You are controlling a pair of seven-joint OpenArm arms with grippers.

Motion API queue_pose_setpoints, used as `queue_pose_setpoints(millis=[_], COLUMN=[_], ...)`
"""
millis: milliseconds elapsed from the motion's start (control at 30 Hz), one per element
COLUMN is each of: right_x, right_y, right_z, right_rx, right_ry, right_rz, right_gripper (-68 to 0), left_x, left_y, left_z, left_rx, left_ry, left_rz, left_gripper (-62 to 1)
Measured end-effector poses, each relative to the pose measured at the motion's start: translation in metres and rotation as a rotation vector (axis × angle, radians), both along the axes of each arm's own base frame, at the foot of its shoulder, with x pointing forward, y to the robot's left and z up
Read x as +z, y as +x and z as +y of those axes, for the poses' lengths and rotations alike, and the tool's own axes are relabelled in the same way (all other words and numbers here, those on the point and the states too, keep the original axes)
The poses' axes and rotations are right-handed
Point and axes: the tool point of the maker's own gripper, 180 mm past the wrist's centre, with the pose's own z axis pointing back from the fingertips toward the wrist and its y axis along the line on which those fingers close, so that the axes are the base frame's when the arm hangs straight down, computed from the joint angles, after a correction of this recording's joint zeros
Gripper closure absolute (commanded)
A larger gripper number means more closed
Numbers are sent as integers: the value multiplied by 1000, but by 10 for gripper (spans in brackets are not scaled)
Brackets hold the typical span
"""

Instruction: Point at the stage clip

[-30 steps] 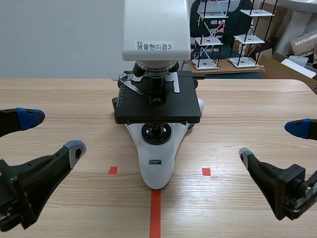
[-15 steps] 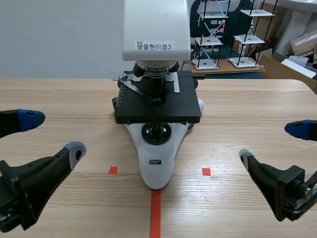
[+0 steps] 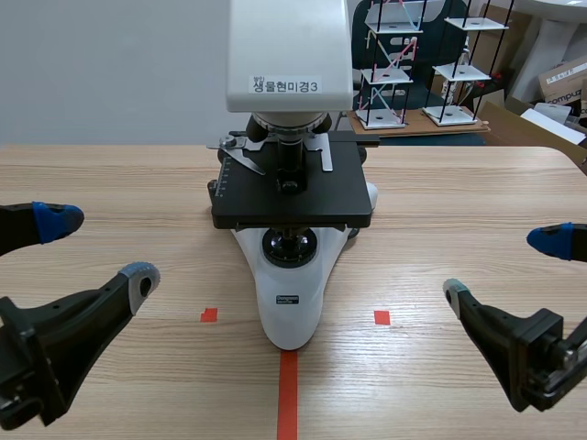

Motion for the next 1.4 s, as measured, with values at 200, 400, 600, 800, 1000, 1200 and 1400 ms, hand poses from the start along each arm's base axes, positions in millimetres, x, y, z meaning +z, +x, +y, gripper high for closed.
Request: queue_pose_setpoints(millis=[200,400,600,800,1000,1200,1400], right_x=[0,0,2,5,5,5,5], right_y=[0,0,1,1,1,1,1], right_z=[0,0,1,1,1,1,1], right_rx=[0,0,1,3,3,3,3], right_ry=[0,0,7,14,14,14,14], right_rz=[0,0,-12,-23,-23,-23,-23], right_gripper=[-613,-613,-613,-613,-613,-613,-613], left_x=[0,0,1,1,4,4,4], left_y=[0,0,0,0,1,1,2], left_z=[0,0,0,0,0,0,1], left_rx=[0,1,1,1,2,2,11], left_ry=[0,0,-3,-4,-13,-14,-11], left_rz=[0,-1,-5,-7,-18,-19,-21], left_gripper=[-572,-572,-572,-572,-572,-566,-443])
